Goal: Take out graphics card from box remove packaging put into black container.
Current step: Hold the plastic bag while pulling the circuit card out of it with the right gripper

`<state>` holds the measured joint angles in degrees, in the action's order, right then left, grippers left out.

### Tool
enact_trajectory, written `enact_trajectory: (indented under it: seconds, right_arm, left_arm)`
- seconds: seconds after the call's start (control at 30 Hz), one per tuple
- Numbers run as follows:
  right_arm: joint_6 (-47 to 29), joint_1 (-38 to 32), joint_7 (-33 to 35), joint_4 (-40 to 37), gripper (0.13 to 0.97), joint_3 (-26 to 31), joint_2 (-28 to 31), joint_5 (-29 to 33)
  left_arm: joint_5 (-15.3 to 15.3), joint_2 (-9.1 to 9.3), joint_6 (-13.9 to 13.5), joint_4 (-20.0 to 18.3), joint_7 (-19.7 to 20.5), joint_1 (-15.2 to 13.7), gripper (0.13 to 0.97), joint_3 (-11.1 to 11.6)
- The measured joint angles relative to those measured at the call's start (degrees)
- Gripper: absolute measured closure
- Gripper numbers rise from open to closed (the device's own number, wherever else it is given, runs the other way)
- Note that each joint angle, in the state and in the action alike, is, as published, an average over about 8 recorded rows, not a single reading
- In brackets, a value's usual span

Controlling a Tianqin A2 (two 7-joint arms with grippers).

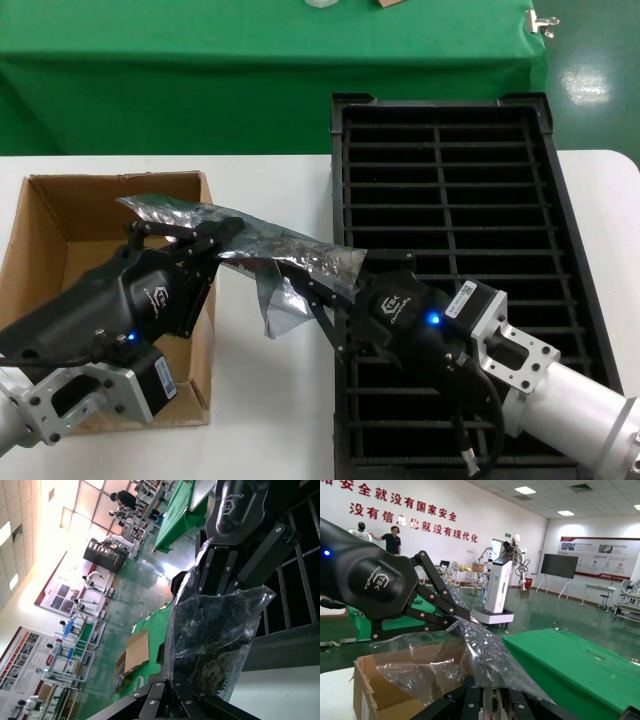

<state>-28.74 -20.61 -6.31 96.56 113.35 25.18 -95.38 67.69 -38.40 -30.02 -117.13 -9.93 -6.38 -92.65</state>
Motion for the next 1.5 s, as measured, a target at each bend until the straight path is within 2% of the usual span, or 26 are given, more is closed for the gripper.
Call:
enact_trajectory:
  seconds: [0.3,0.73,1.0,1.5]
  right_arm:
    - [-0.07,1.68,-0.69,2.98,0.906,-1.14,2.01,-0.12]
    - [0.25,7.31,-7.52,15.98,0.906,-7.51,12.76,0.02]
    - [-3.76,8.63,-6.43,20.64,0.906,-15.73,20.48,-5.56]
    - [-17.71,5.72,-4.03,21.43,0.906,-30.88,39.31,-14.47]
  left_arm:
    - [0.00,0.00,0.00,0.00,0.00,0.00,0.958,0.00]
    - [0.00,0.00,0.00,0.00,0.00,0.00,0.958,0.00]
    - [0.00,0.00,0.00,0.00,0.00,0.00,0.958,0.00]
    - [0.00,0.00,0.00,0.00,0.00,0.00,0.958,0.00]
